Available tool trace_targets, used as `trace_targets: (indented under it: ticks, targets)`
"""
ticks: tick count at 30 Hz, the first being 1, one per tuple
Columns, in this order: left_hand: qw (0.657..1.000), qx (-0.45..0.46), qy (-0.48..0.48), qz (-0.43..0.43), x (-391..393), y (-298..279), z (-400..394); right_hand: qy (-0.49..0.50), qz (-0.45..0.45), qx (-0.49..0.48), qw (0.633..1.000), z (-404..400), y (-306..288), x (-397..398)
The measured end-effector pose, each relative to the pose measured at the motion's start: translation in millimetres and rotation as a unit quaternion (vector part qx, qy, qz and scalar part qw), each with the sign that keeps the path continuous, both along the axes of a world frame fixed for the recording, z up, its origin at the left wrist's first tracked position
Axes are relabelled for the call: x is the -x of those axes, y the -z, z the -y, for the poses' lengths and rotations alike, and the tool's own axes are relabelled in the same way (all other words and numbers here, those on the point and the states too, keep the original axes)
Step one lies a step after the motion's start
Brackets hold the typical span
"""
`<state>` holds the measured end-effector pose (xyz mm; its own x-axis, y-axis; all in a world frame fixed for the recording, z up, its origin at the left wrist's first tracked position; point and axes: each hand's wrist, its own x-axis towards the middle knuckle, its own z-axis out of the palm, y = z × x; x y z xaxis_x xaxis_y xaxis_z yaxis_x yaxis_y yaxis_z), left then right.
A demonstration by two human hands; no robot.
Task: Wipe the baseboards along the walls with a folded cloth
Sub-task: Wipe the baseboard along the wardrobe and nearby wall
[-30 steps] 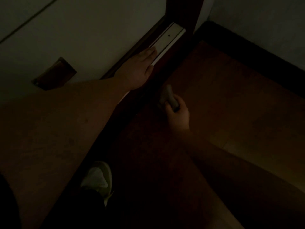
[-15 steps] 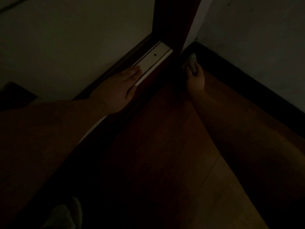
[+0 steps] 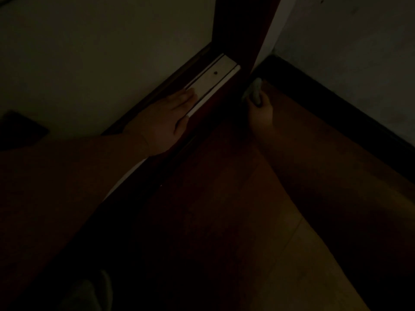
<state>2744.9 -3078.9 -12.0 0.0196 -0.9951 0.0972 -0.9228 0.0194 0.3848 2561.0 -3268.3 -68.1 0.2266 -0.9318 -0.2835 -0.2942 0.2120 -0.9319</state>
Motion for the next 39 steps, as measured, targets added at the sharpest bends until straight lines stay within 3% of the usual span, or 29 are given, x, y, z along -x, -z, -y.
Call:
trace_targets:
  ticks: [4, 11, 16, 22, 25, 28, 35, 39]
  targets:
    - [1.000, -0.007, 0.006, 0.018, -1, 1, 1, 0.007, 0.021, -0.011, 1.000, -83, 6, -6]
    - [0.999, -0.015, -0.005, 0.047, -1, -4, 1, -0.065, 0.037, -0.090, 0.993, -231, 10, -19]
    - [0.998, -0.036, -0.017, 0.043, 0, -5, 2, -0.054, 0.048, -0.123, 0.990, -256, -2, -24]
    - [0.998, -0.033, -0.019, 0.043, 3, -9, 1, -0.114, 0.055, -0.184, 0.975, -273, -9, -14]
    - [0.999, -0.034, -0.019, 0.037, 3, -10, 1, -0.149, 0.091, -0.223, 0.959, -268, -13, 0]
    - [0.999, -0.032, -0.022, 0.031, 3, -10, 2, -0.163, 0.077, -0.191, 0.965, -246, -15, 19]
    - [1.000, 0.008, -0.003, 0.025, -1, 0, 4, 0.030, -0.023, -0.025, 0.999, -106, -11, 46]
    - [1.000, 0.011, 0.003, 0.021, 0, 0, 4, 0.115, 0.007, -0.016, 0.993, -27, -9, 40]
